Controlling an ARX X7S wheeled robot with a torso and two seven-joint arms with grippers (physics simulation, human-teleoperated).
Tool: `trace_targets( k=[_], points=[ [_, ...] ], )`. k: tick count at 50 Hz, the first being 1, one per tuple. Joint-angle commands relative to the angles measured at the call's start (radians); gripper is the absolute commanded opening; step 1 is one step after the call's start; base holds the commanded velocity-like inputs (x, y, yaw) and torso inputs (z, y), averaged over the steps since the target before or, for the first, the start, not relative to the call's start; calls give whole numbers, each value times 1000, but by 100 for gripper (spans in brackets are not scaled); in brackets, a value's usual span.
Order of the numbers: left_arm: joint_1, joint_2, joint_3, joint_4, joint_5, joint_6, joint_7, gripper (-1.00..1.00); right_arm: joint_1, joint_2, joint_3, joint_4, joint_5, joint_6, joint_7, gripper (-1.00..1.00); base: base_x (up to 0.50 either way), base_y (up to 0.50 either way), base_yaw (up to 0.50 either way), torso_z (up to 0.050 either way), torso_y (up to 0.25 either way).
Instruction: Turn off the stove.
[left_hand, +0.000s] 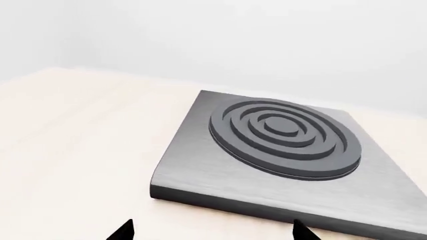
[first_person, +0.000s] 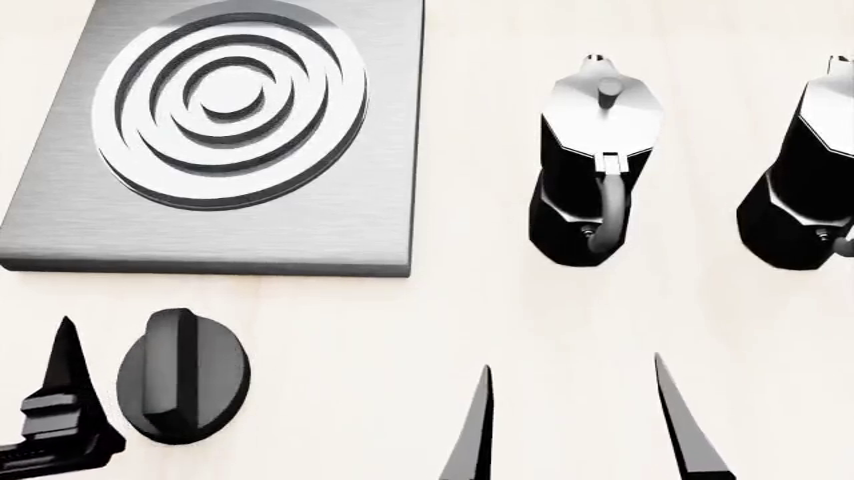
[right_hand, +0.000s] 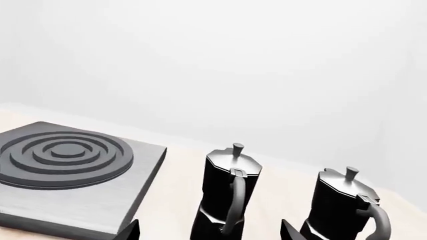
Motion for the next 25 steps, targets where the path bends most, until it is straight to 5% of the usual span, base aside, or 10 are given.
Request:
trace_targets(
  k=[1,25],
  points=[
    [18,-4,-43,44,-55,-8,59,100,7,-10,30,16,-28,-18,-17,100,0,0,0,0,0],
    [19,-27,-58,112,-101,-7,64,100,93,-2,30,-29,-28,76,-45,100,0,0,0,0,0]
  ],
)
